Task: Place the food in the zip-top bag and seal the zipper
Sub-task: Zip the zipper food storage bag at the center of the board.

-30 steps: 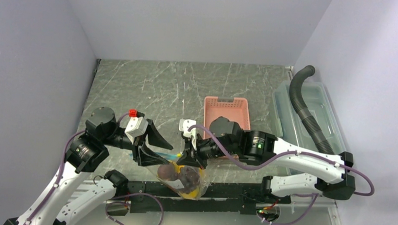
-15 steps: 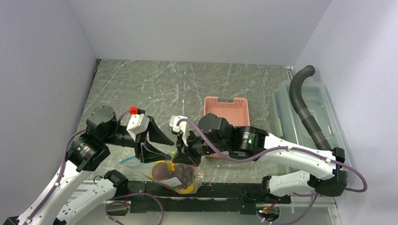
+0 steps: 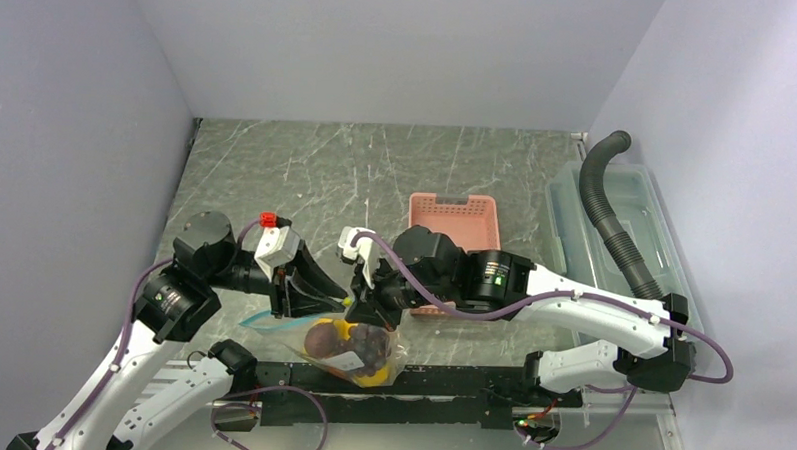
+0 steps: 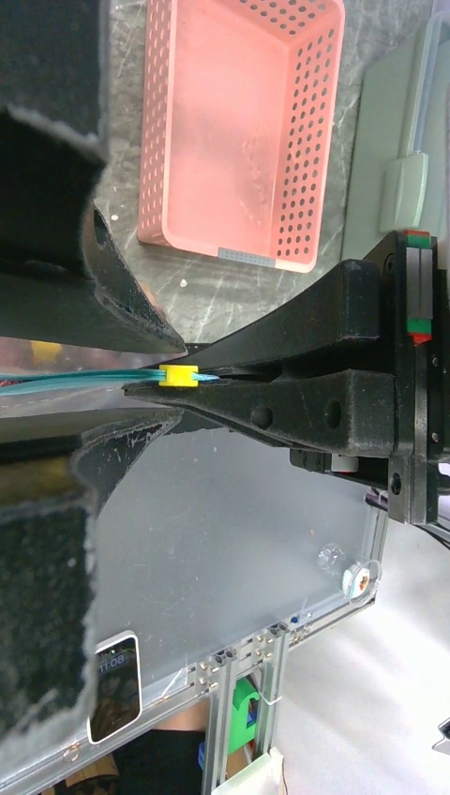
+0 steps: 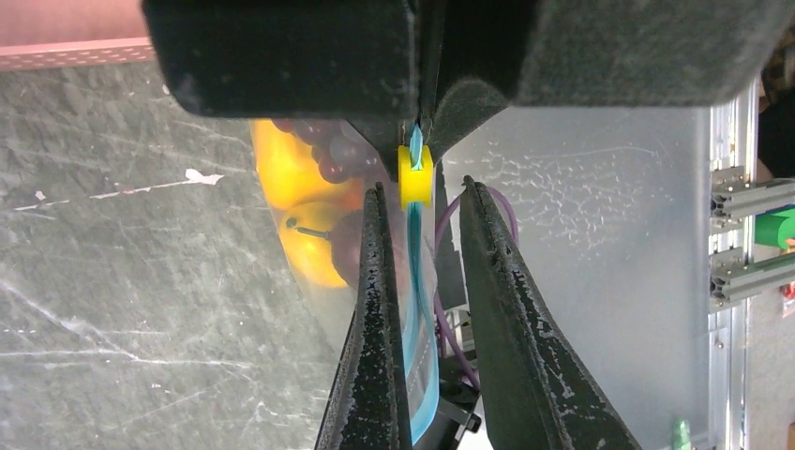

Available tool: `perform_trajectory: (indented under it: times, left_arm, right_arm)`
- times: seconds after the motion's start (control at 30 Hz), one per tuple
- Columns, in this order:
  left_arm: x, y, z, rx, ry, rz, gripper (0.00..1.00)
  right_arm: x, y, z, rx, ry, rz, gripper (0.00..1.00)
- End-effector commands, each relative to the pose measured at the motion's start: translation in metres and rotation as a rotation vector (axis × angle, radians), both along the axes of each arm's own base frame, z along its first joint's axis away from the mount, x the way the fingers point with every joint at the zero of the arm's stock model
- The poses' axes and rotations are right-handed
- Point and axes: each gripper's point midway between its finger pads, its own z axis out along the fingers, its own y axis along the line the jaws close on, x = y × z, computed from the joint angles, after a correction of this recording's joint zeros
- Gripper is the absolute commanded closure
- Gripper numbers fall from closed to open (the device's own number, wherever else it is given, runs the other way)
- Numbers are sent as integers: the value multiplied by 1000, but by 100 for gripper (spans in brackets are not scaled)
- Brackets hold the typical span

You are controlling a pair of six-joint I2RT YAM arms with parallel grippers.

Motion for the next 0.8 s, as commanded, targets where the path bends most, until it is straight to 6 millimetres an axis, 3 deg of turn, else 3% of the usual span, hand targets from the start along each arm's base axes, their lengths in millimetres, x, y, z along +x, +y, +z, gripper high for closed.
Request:
perform_trajectory:
  times: [0.0,0.33,0.57,0.67,0.77]
  left_arm:
    - [2,-3,2,-9,-6,-16,67]
    - [4,-6,-2,3,21,-30,65]
    - [3,-5,-4,7,17,-20,86]
    - [3,-4,-4,9,16,-23,100]
    - [2,-4,-4,7,16,-27,100]
  right_arm:
    - [8,7,39,104,-21,-38,100]
    - [12,14,35,88,-27,-50,100]
    - [15,11,35,88,-33,-69,100]
    - [15,10,35,94,-30,-75,100]
    - [17,8,36,100,-33,-95,100]
